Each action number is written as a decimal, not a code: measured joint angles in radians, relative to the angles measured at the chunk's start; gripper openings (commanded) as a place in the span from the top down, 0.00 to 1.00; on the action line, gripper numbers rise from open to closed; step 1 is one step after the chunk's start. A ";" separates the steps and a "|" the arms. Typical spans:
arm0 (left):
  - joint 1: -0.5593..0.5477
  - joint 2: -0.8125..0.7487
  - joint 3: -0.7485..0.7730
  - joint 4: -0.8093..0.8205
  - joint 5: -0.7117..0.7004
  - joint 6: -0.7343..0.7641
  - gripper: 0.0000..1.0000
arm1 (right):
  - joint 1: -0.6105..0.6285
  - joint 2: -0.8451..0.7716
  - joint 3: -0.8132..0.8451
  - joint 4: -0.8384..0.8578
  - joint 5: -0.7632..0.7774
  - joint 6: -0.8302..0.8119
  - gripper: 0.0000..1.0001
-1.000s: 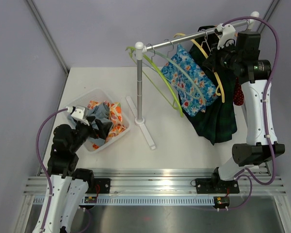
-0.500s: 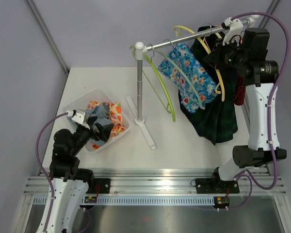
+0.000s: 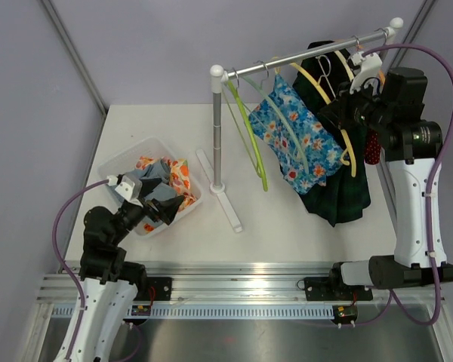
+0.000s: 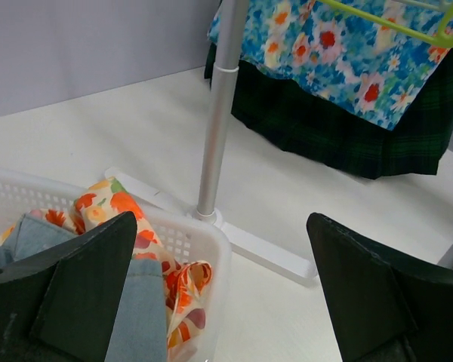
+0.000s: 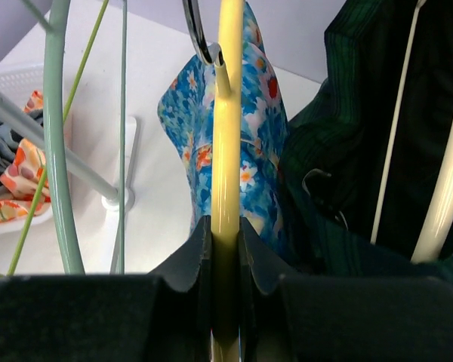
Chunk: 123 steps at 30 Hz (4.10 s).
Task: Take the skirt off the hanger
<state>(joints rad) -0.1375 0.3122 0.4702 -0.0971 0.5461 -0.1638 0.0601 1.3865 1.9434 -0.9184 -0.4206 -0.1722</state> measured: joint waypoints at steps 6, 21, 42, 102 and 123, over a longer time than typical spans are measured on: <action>-0.170 0.070 0.038 -0.018 -0.037 0.043 0.01 | 0.000 -0.148 -0.177 0.000 0.000 -0.049 1.00; -1.134 0.423 -0.043 0.300 -0.703 0.124 0.01 | 0.000 -0.395 -0.555 0.016 -0.074 0.010 1.00; -1.375 1.490 0.433 1.126 -1.221 0.258 0.07 | 0.000 -0.481 -0.755 0.114 -0.191 0.199 1.00; -1.394 0.380 0.085 0.249 -1.423 0.306 1.00 | -0.002 -0.409 -0.882 0.245 0.154 -0.035 1.00; -1.278 0.511 0.011 0.266 -1.183 0.147 0.01 | -0.002 -0.296 -0.452 0.134 0.037 -0.019 1.00</action>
<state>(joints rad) -1.4155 0.8234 0.4808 0.1684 -0.6365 -0.0166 0.0582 1.0901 1.4918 -0.7849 -0.3832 -0.1917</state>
